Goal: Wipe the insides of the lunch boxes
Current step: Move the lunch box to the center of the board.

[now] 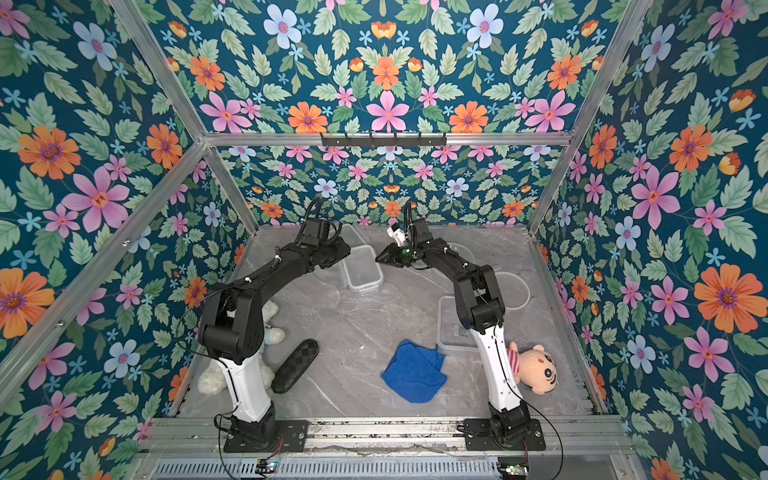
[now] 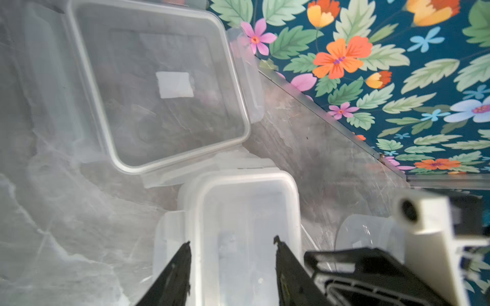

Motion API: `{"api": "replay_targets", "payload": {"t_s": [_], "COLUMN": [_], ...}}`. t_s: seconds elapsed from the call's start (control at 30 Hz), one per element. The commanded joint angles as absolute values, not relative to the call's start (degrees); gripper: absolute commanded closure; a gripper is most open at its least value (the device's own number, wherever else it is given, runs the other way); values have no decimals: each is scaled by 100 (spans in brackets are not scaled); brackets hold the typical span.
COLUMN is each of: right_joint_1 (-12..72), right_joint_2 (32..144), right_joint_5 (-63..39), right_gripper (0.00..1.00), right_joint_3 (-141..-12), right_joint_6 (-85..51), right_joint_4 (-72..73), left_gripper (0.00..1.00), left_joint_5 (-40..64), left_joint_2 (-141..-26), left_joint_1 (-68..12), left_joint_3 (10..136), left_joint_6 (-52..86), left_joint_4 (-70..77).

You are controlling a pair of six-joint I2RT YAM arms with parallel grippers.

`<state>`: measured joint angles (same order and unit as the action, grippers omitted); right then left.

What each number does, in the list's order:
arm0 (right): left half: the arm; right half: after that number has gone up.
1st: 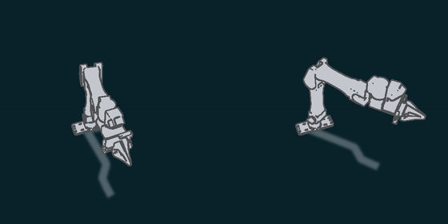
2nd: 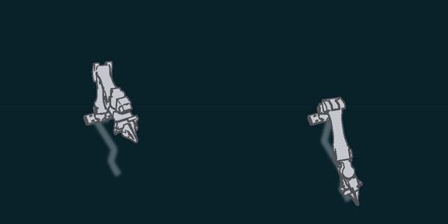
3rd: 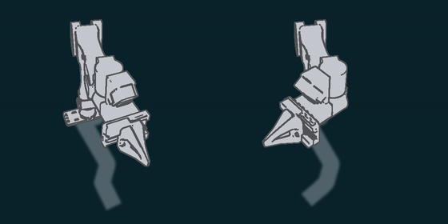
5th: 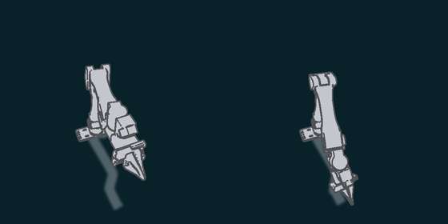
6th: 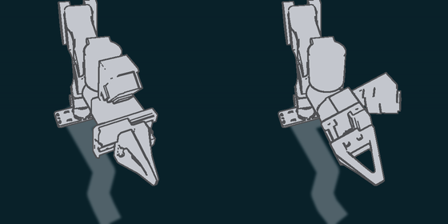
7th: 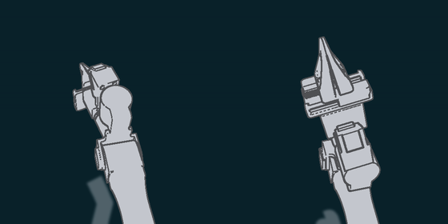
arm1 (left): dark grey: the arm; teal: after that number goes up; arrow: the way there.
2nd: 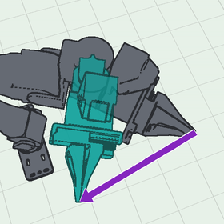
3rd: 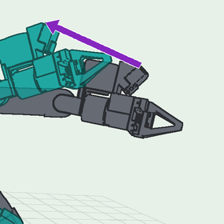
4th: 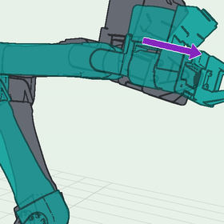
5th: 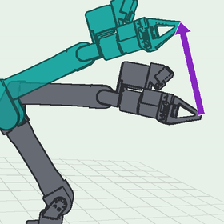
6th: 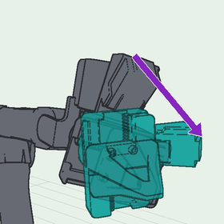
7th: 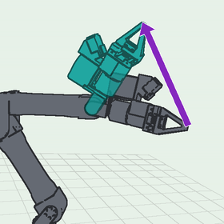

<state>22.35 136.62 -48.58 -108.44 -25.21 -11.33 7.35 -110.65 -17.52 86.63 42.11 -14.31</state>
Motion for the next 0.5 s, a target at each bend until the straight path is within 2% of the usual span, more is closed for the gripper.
{"api": "replay_targets", "payload": {"t_s": [0.0, 0.27, 0.4, 0.47], "right_joint_1": [2414, 2666, 2356, 2254], "right_joint_2": [13452, 13197, 13204, 13323], "right_joint_5": [-5372, -5961, -5988, -6189], "right_gripper": [71, 71, 62, 60], "right_joint_3": [-10282, -9434, -9144, -9221], "right_joint_6": [-3050, -3674, -4045, -4222], "right_joint_4": [-91, 1111, 1694, 1925], "left_gripper": [46, 47, 49, 51], "left_joint_5": [595, 899, 1045, 995], "left_joint_2": [-11102, -11414, -11385, -11281], "left_joint_1": [-1652, -1657, -1810, -1993], "left_joint_3": [8800, 9184, 9168, 9126], "left_joint_6": [4221, 4204, 4195, 4201], "left_joint_4": [-1641, -1786, -1903, -2115]}}
